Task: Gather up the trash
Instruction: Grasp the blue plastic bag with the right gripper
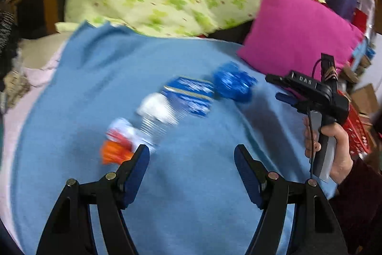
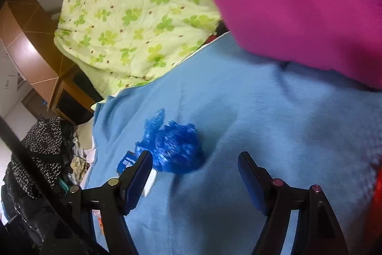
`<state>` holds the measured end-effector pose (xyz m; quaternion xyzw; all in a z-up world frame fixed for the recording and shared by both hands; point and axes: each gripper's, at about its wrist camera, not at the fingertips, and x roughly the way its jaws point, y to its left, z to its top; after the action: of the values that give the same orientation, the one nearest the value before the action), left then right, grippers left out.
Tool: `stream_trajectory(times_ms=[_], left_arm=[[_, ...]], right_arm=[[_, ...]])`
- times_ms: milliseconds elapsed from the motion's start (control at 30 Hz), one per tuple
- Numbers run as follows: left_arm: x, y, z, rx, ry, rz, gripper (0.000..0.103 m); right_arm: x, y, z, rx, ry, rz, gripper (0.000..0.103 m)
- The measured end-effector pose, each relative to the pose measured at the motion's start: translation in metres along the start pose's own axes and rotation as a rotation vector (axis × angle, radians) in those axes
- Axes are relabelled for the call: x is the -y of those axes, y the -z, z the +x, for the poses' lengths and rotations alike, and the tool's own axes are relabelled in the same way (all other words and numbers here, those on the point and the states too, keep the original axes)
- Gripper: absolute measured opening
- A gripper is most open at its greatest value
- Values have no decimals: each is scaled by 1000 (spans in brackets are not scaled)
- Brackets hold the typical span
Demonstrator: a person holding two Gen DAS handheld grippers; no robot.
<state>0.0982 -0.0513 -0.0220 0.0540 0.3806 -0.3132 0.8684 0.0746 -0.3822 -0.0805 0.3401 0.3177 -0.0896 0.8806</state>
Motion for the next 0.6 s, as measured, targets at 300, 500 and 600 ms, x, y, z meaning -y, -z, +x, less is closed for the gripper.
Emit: stream_trajectory(times_ms=[300,500,600], left_arm=[[-17,-24,31,8,-102,37,74],[-13,-29,70,-59,-104,74,74],[-8,-26,80,-81,-89,85,74]], right_arm=[[-2,-12,55,-57,-40,71,78],[-3,-10,80,-120,-63,68,77],[-10,-9,83,-133,-94,24,58]])
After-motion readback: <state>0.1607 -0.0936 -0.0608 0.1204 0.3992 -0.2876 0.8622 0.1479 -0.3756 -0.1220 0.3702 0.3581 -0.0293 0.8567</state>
